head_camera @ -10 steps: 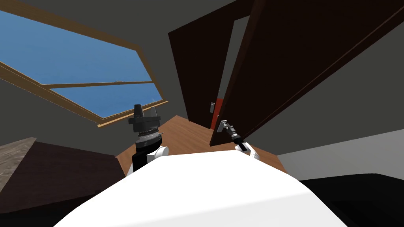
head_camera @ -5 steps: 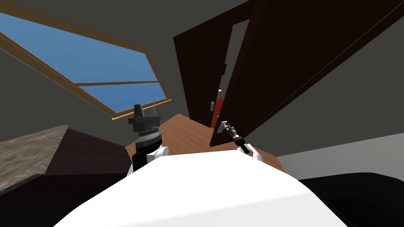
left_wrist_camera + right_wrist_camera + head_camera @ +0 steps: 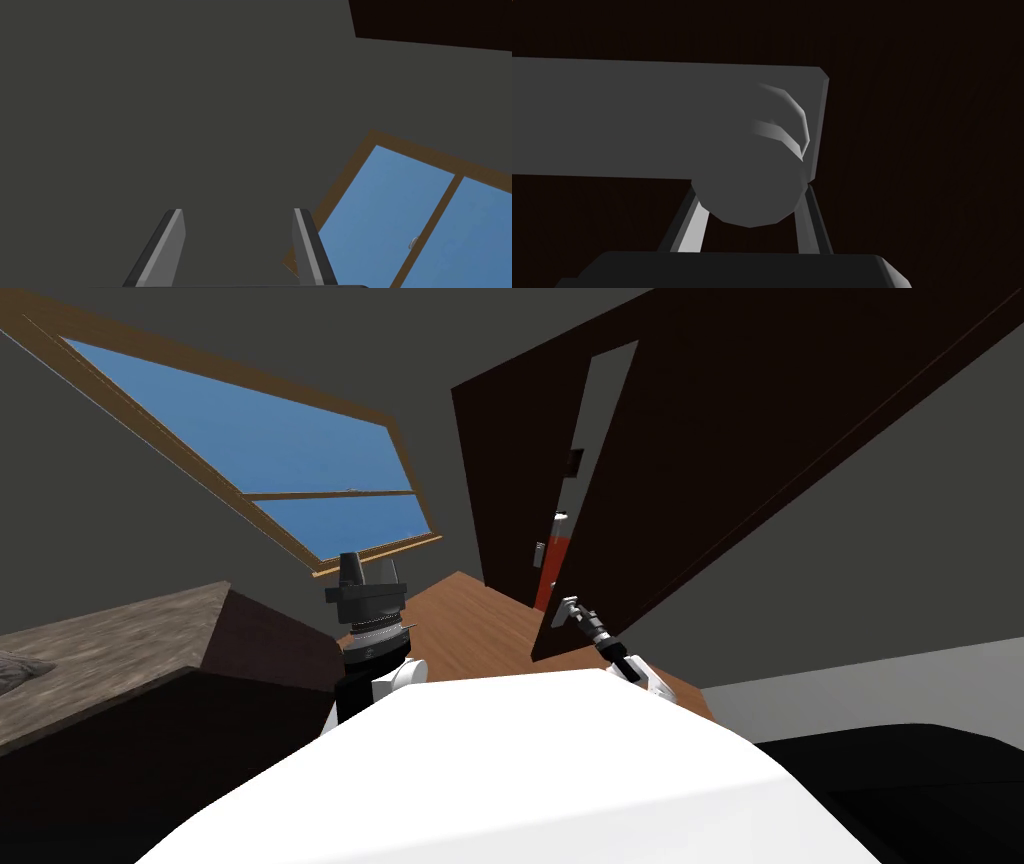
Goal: Pull the door open
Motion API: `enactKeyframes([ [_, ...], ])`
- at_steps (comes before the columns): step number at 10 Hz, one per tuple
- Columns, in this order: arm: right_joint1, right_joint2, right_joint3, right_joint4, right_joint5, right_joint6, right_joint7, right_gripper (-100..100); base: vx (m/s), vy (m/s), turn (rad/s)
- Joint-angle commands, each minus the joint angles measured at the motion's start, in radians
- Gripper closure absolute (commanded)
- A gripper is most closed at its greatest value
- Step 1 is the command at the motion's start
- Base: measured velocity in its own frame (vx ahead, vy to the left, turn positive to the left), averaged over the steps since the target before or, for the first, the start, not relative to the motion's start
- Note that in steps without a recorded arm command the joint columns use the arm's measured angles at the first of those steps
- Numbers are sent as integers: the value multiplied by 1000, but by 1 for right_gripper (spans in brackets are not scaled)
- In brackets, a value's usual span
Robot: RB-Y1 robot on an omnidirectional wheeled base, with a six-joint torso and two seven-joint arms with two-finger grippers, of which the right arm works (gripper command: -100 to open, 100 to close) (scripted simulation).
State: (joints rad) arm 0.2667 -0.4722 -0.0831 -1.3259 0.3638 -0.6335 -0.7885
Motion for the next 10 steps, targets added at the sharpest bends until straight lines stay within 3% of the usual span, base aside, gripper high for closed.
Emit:
enactKeyframes([
  [1, 7, -4, 9, 9, 5, -30, -7, 100, -177, -94, 87],
  [6, 31, -36, 16, 21, 16, -100, -38, 100, -166, -89, 95],
  [7, 26, -37, 5, 20, 12, -85, -33, 100, -71, -55, 9],
  [8, 32, -45, 5, 32, 18, -113, -43, 100, -128, -53, 109],
  [10, 35, -53, 5, 41, 24, -138, -52, 100, -157, -90, 131],
])
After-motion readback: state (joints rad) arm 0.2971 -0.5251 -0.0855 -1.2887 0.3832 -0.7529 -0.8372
